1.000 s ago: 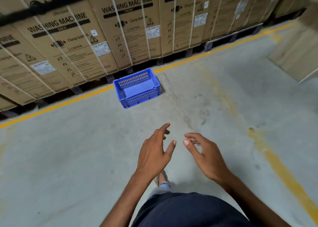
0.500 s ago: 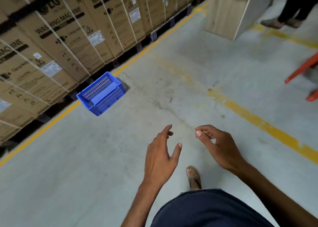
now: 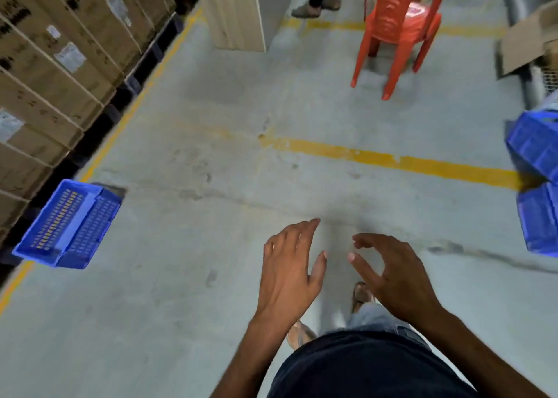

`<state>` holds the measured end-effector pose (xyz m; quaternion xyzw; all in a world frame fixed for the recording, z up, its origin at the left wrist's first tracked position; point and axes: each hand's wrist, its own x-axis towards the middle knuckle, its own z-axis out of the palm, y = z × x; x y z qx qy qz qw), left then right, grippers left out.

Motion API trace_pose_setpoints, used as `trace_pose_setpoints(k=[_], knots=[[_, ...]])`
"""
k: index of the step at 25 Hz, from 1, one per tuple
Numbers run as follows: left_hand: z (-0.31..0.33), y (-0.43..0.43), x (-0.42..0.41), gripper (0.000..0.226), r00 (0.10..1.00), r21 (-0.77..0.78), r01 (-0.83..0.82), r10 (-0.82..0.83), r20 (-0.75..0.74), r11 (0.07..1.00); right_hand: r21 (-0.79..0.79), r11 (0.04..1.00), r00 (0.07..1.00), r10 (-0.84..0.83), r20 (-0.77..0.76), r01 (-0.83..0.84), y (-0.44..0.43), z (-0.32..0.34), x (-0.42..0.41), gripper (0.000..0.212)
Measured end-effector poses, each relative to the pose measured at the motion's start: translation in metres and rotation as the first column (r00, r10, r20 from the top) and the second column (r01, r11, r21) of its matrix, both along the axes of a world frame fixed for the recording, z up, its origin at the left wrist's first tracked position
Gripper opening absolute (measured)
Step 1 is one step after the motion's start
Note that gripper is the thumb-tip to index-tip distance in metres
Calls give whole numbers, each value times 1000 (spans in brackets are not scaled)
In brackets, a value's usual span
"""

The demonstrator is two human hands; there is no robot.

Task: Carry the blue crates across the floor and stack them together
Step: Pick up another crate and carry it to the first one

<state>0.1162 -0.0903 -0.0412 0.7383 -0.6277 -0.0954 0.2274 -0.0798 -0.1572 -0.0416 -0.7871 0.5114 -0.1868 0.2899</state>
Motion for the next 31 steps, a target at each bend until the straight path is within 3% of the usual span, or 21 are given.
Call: trace_pose_setpoints(k=[11, 19, 26, 31], knots=[[-3, -147, -292, 46, 877, 71, 473, -461, -133, 878, -20, 898, 898, -437, 56, 439, -57, -8, -312, 32], [11, -257, -481, 40, 727, 48, 683, -673, -136, 729, 1, 710, 699, -693, 178, 704, -109, -12, -477, 24], [-11, -367, -608, 41, 587, 63, 801, -760, -281, 595, 50, 556, 541, -822, 179, 829, -174, -30, -588, 24], [-15, -446, -717, 38, 462, 109, 886, -834, -303, 451, 89, 381, 360, -913, 192, 920, -229, -25, -680, 19]])
